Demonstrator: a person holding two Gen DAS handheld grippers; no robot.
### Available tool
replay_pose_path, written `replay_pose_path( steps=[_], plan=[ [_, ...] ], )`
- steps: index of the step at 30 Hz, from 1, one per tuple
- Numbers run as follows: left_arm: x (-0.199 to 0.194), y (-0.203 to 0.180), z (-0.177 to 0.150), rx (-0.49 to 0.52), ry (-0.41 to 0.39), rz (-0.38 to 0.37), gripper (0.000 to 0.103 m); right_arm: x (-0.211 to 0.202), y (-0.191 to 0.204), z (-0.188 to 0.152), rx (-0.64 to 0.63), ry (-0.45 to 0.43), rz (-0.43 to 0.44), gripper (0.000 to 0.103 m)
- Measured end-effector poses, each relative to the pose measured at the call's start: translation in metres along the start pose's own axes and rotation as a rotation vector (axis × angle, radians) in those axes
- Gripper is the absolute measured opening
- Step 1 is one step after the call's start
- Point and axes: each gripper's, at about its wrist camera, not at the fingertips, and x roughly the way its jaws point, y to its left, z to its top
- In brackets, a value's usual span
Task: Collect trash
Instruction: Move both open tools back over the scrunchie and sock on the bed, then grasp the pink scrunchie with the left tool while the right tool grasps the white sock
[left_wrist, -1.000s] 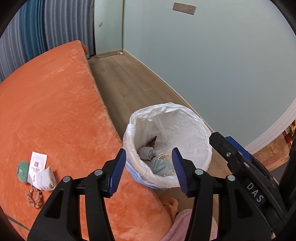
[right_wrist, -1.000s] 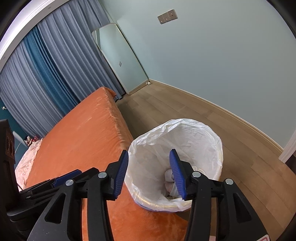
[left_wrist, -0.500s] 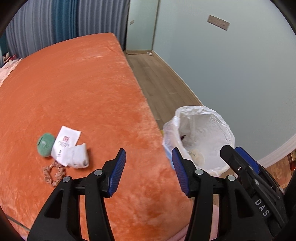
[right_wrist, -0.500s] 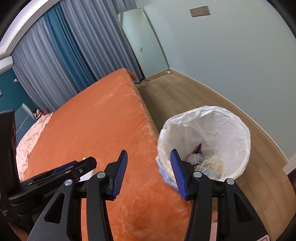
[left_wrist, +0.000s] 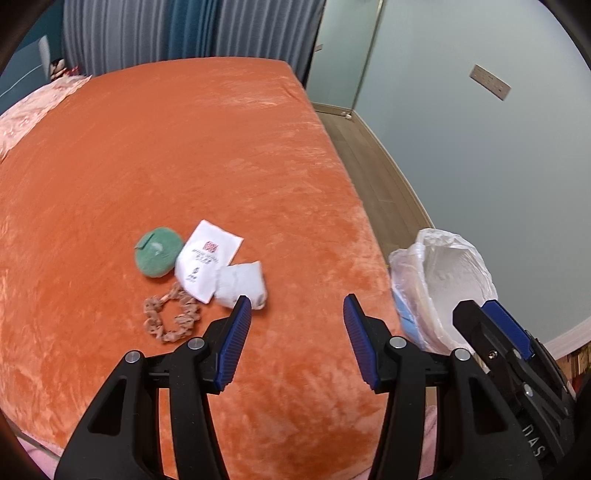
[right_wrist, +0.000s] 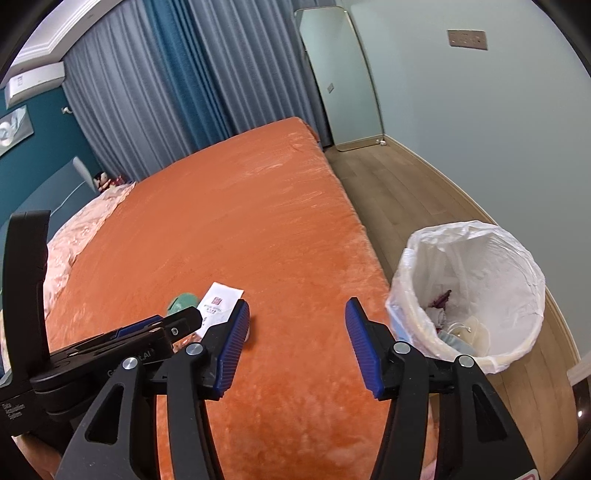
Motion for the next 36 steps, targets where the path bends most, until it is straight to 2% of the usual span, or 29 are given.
replay_pose_path(
  steps=[9,20,23,36],
  plan=[
    [0.011,0.059,-0.017,-0.085,0.043,0.071,0.054,0.023,0.040,-0.012,-0.081,0.060,0.024,0.053],
    [0.042,0.123,-0.036,-0.202,0.119,0.135,0.054,0.083,0.076,-0.037,-0.146,0.178,0.033,0.055],
    [0.054,0.137,-0.036,-0.227,0.137,0.149,0.054,0.104,0.084,-0.038,-0.163,0.202,0.034,0.061],
    [0.118,0.164,-0.028,-0.297,0.220,0.128,0.053,0.188,0.098,-0.042,-0.169,0.313,0.020,0.062]
  ],
)
